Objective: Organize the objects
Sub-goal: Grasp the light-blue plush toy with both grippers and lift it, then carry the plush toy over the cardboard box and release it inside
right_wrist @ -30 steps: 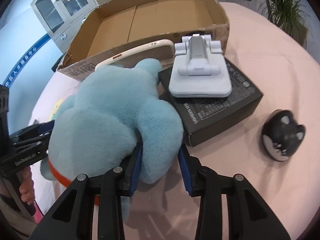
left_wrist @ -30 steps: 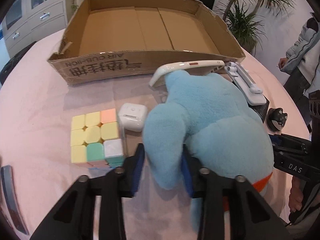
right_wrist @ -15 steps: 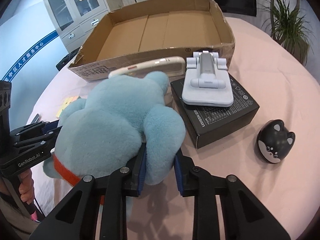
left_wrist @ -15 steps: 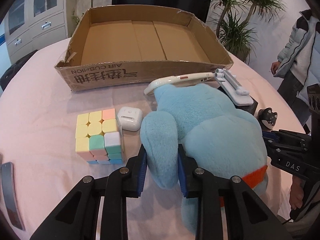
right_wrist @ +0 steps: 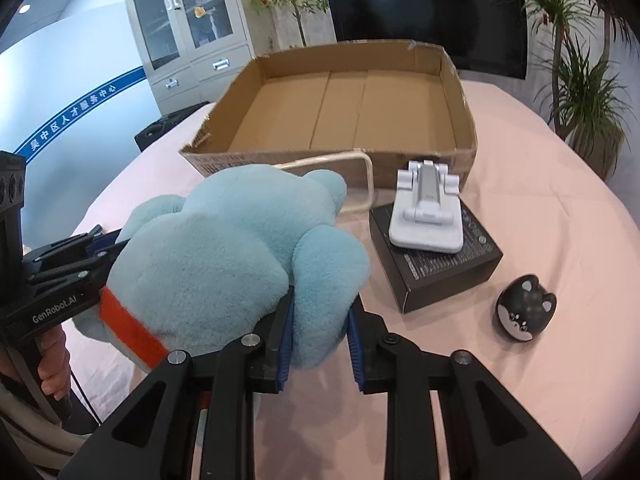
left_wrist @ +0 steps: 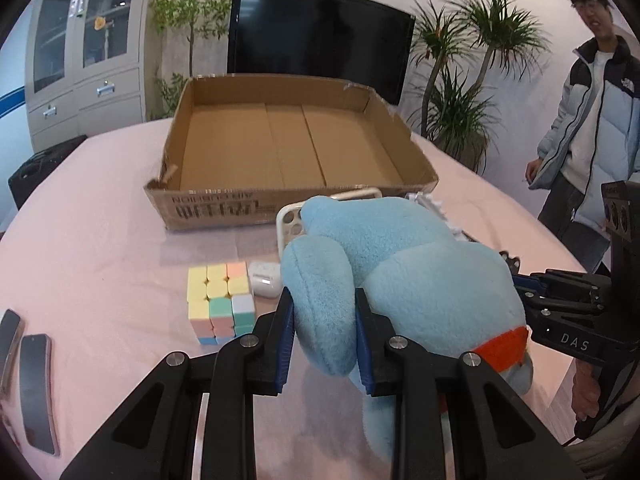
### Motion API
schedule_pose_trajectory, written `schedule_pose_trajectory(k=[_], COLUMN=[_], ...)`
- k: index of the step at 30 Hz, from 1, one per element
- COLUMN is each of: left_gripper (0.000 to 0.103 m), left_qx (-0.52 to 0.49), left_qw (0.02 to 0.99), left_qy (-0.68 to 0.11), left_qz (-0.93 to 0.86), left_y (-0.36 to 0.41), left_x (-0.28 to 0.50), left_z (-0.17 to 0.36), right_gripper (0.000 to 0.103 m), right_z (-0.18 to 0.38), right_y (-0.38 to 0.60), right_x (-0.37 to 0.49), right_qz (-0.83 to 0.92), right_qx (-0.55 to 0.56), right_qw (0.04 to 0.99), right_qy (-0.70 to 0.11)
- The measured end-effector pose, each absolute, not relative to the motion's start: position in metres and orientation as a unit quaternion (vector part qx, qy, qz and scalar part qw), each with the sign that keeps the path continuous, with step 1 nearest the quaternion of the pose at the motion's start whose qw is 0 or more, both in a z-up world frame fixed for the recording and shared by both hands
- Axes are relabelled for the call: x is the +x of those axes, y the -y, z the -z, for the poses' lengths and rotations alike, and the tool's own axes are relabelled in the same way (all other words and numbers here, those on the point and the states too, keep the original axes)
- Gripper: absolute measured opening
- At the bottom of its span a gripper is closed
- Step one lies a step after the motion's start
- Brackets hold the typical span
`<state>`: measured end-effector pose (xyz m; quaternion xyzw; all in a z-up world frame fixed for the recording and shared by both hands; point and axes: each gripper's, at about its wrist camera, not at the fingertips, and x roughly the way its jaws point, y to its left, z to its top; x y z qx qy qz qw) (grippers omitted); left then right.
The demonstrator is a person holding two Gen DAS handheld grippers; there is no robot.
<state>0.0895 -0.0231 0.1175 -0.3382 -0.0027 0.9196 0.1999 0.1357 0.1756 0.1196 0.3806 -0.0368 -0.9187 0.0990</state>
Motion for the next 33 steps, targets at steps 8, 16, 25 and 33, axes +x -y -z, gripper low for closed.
schedule_pose_trajectory(k=[8,16,25,33], left_gripper=[0.024,0.024,0.023,0.023], left_qx=[-0.297,-0.311,-0.305,-0.287], left_qw=[0.202,0.185,0.164,0.152], left_qy=[0.005,-0.001,-0.008,-0.009], left_qz=[-0.933,-0.932,-0.938,-0.946], left_y=[0.025,0.019,0.02,0.018], left_x=[0.09,0.053,0.016,-0.02], left_z=[-0.143,-0.143,-0.152,-0.168], right_gripper=[0.022,0.022,0.022,0.022], right_z=[-0.137,-0.141,-0.151,-0.166], right_y=[-0.174,-0.176,-0.166,-0.159], right_x=[0.135,0.102,0.067,0.037], right_qz=[0.931,0.935,0.941,0.948], right_qx=[0.346,0.339,0.325,0.304], right_qw=[0.108,0.102,0.096,0.085], right_qy=[0.029,0.019,-0.006,-0.03])
